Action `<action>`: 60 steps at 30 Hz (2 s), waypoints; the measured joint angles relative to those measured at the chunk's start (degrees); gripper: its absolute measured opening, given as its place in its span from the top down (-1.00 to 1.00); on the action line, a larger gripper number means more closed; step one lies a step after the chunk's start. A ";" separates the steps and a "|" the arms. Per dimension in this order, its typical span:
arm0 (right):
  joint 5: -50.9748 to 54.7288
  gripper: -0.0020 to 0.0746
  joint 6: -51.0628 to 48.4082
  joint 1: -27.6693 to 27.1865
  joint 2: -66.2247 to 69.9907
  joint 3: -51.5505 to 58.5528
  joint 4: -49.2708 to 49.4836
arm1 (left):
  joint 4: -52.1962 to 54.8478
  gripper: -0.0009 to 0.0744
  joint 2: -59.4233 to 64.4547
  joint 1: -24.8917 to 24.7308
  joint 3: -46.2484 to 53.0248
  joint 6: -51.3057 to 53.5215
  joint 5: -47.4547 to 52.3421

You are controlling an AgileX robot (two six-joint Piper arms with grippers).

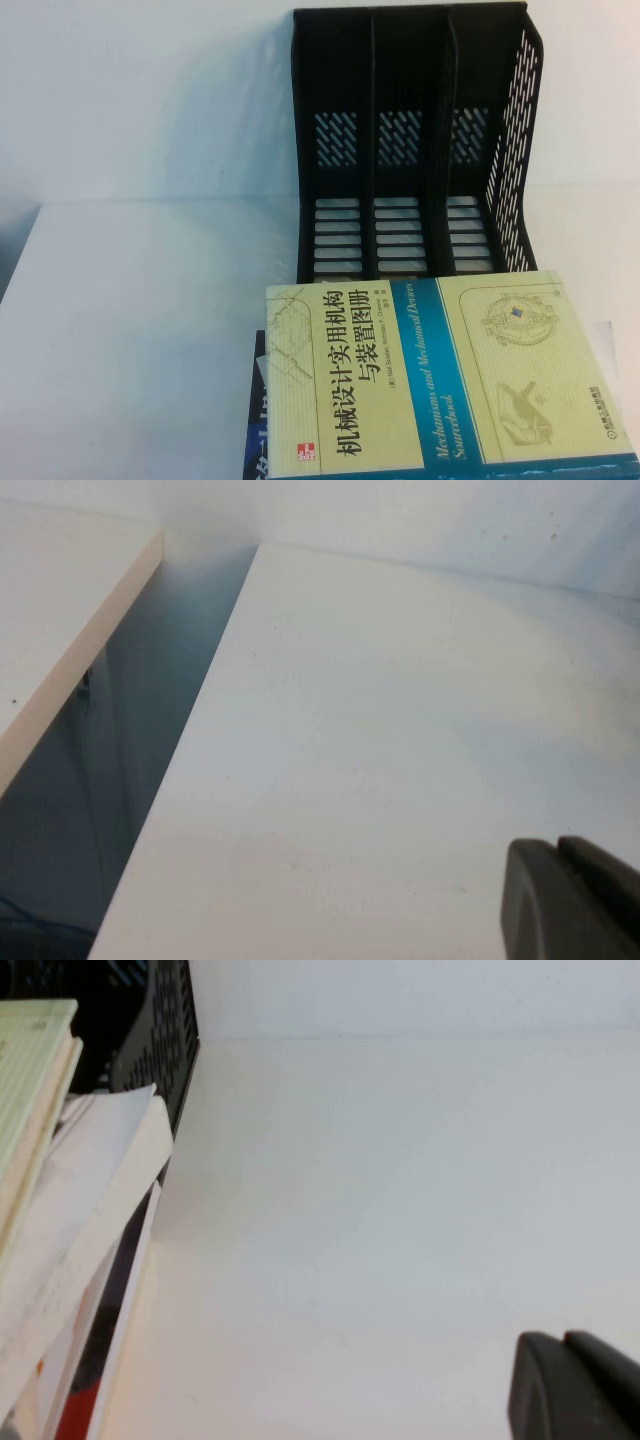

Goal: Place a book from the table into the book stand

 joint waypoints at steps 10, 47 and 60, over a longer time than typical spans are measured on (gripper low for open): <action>0.00 0.94 0.00 0.00 0.00 0.00 0.00 | 0.00 0.99 0.00 0.00 0.00 0.00 0.00; 0.00 0.94 0.00 0.00 0.00 0.00 0.09 | -2.57 0.99 0.00 -0.12 0.33 0.00 -9.13; -3.03 0.94 0.00 0.00 0.00 0.38 6.23 | -10.33 0.99 0.00 -0.12 0.33 -0.64 -12.51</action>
